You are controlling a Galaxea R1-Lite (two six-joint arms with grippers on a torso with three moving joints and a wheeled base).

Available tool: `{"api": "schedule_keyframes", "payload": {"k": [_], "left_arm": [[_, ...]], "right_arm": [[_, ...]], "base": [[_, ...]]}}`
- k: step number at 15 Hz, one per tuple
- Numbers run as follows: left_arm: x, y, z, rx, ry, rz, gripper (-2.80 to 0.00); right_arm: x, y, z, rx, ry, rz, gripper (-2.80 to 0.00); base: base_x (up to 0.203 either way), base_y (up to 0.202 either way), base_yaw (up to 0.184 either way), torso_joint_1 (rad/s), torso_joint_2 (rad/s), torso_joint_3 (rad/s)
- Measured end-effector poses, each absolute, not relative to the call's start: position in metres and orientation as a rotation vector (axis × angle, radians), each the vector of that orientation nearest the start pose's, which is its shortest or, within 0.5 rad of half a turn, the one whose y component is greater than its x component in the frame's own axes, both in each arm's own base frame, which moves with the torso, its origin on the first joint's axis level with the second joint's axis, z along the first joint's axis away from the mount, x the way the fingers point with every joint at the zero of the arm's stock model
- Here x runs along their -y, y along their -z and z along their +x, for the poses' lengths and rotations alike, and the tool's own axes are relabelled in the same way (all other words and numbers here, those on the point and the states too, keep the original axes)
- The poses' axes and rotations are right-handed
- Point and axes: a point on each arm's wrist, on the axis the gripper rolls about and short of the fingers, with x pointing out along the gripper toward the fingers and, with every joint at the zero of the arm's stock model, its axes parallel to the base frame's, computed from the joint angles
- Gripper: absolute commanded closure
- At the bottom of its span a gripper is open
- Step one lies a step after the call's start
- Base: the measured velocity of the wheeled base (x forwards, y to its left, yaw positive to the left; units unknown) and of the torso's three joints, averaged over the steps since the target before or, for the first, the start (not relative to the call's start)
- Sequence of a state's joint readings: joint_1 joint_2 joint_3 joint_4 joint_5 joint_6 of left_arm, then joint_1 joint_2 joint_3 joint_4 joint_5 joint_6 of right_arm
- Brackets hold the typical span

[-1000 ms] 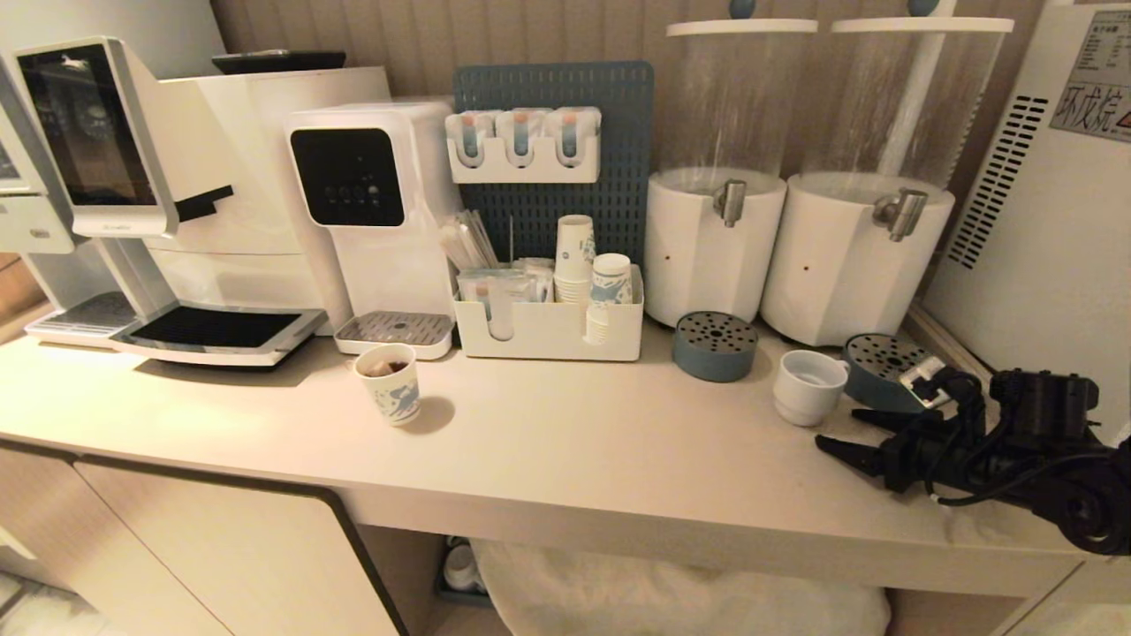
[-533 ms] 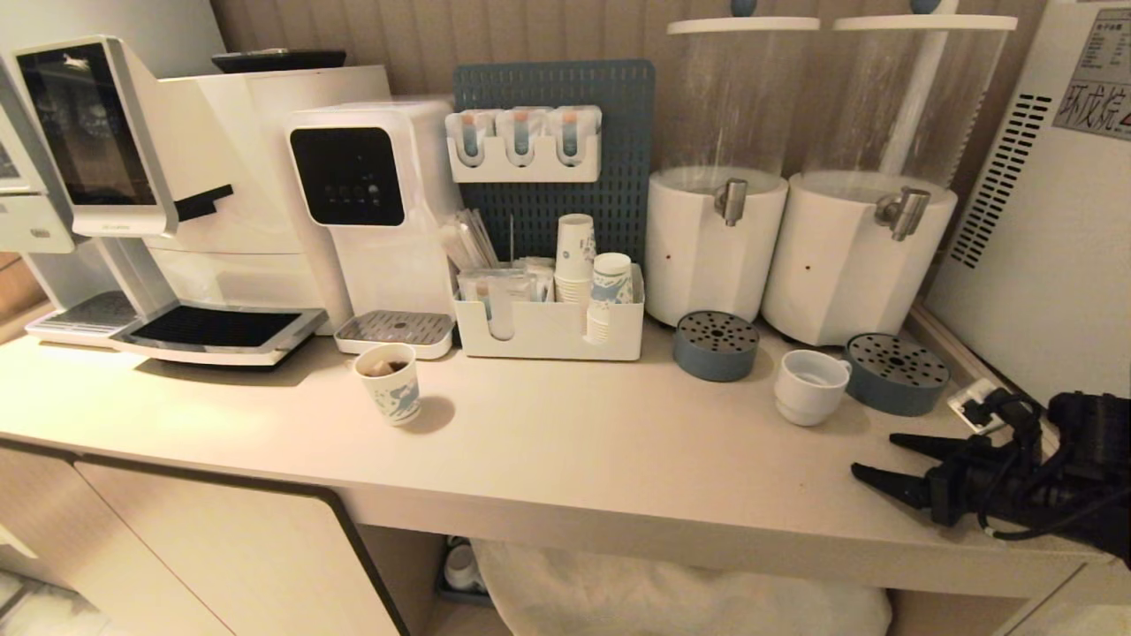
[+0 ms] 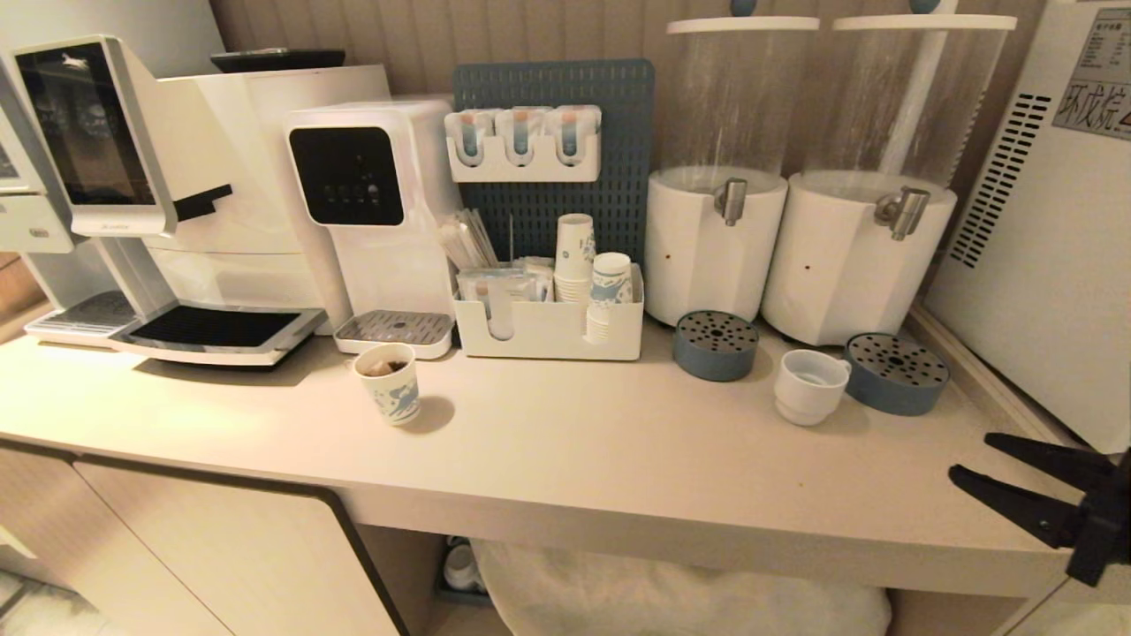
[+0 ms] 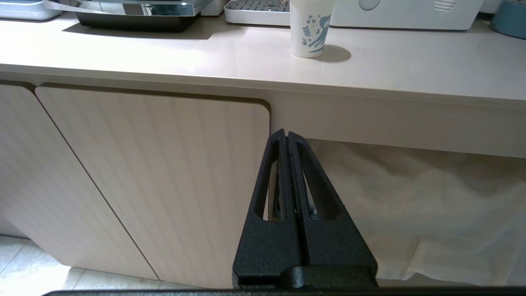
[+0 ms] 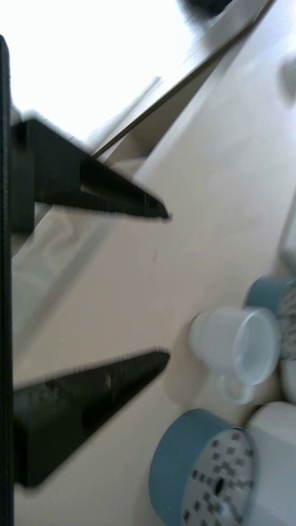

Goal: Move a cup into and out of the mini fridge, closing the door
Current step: Close the freezer door

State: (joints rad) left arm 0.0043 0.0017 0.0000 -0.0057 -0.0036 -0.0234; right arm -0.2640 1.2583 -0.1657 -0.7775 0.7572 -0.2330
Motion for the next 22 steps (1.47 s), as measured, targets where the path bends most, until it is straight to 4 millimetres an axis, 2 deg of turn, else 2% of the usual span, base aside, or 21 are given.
{"api": "schedule_keyframes", "payload": {"k": [5,7,9,12,14,19,22], "left_arm": [[0.000,-0.076,-0.023,0.005,-0.001,-0.025,0.00],[0.000,-0.076,-0.023,0.005,0.000,-0.024,0.00],[0.000,-0.076,-0.023,0.006,0.000,-0.024,0.00],[0.000,-0.076,-0.023,0.006,0.000,-0.026,0.00],[0.000,-0.076,-0.023,0.005,0.000,-0.024,0.00],[0.000,-0.076,-0.023,0.006,0.001,-0.025,0.00],[0.000,-0.076,-0.023,0.006,0.000,-0.025,0.00]], "right_arm": [[-0.003,-0.169,0.052,-0.096,-0.557,-0.087,0.00],[-0.014,-0.174,0.013,-0.103,-0.616,-0.071,0.00],[-0.019,-0.173,-0.016,-0.165,-0.685,-0.026,0.00],[-0.016,-0.179,-0.041,-0.192,-0.838,0.002,0.00],[-0.014,-0.181,-0.053,-0.186,-0.818,0.006,0.00],[-0.011,-0.160,-0.084,-0.068,-0.605,-0.007,0.00],[-0.005,-0.149,-0.072,0.004,-0.242,0.094,0.00]], "base": [[0.000,0.000,0.000,0.000,0.00,0.000],[0.000,0.000,0.000,0.000,0.00,0.000],[0.000,0.000,0.000,0.000,0.00,0.000],[0.000,0.000,0.000,0.000,0.00,0.000],[0.000,0.000,0.000,0.000,0.00,0.000],[0.000,0.000,0.000,0.000,0.00,0.000],[0.000,0.000,0.000,0.000,0.00,0.000]]}}
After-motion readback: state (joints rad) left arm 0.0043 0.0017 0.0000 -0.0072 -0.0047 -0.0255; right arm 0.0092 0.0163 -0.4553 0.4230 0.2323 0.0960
